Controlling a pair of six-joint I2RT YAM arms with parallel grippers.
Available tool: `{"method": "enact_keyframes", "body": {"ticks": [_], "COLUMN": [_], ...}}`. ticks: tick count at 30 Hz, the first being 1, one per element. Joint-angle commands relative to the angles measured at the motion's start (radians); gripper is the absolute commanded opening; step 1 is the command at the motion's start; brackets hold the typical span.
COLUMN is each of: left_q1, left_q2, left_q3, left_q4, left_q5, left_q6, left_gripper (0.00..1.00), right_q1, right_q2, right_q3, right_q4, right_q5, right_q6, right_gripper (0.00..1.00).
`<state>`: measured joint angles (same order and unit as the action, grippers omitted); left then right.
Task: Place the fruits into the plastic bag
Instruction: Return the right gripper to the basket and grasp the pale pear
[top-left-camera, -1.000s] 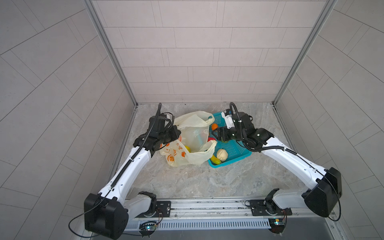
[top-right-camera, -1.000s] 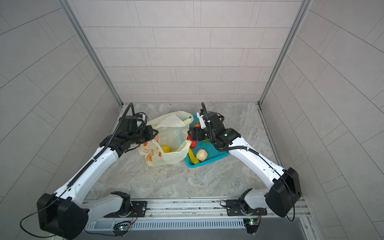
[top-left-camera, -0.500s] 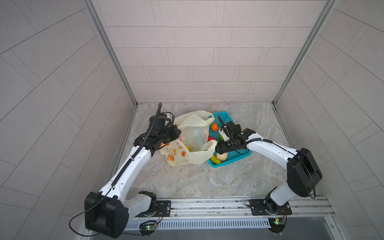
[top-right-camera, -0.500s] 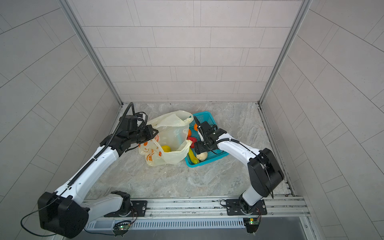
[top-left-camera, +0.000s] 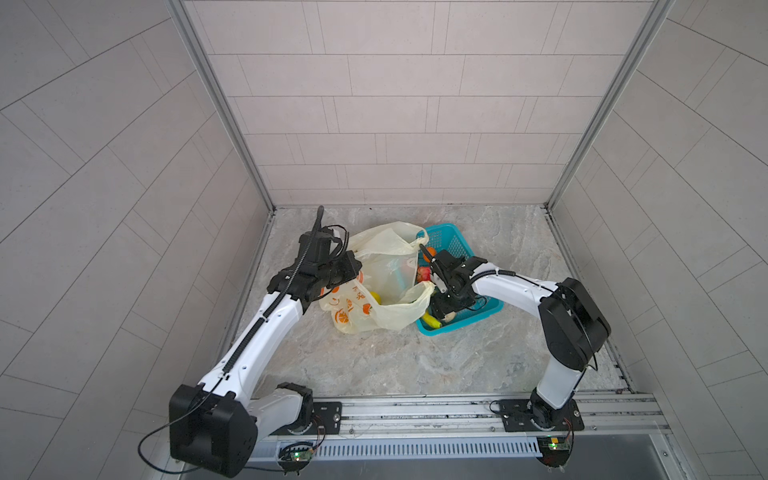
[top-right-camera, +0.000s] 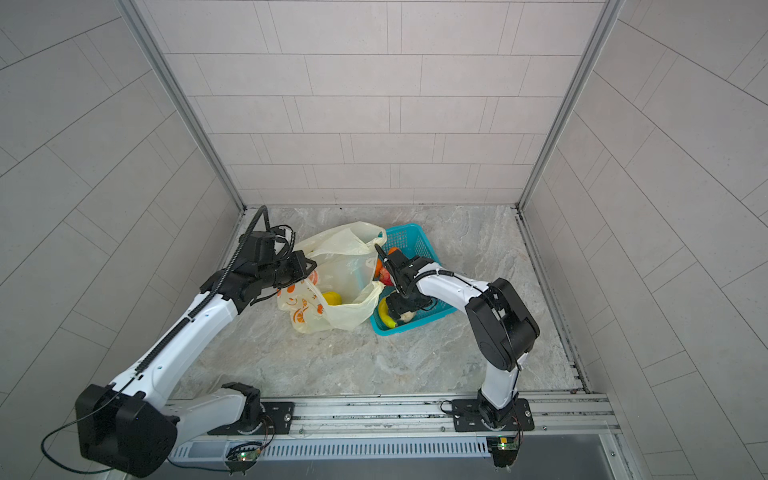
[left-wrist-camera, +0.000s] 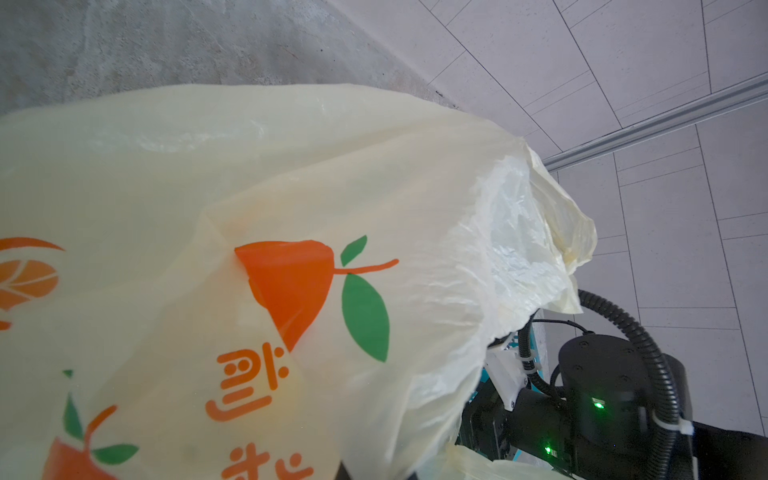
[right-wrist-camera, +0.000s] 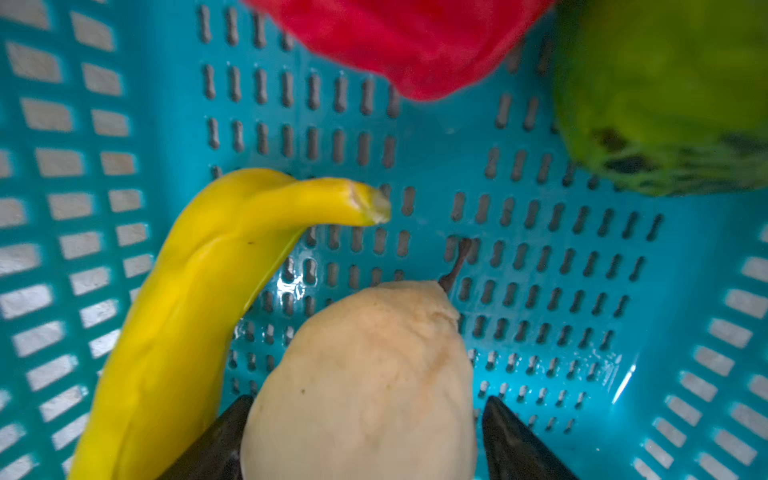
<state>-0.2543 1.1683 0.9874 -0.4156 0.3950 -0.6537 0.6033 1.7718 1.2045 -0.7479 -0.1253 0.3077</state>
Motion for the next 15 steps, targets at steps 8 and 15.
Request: {"method": "enact_keyframes", "body": {"ticks": [8,15], "left_q1": [0.004,0.004], "left_q2": [0.011,0.030], "left_q3": [0.008,0.019], "left_q4": [0.000,0.004], "left_q5": [-0.005,0.012], "left_q6": [0.020,0.022], "left_gripper": [0.00,0.00], "right_q1": [-0.012,-0.026], "right_q2": [-0.071,-0.196], "right_q3": [-0.004,0.052], "right_q4": [0.029,-0.005], "right_q5": [0.015,0.002], "right_q6": [0.003,0.003], "right_gripper": [0.54,0.51]}}
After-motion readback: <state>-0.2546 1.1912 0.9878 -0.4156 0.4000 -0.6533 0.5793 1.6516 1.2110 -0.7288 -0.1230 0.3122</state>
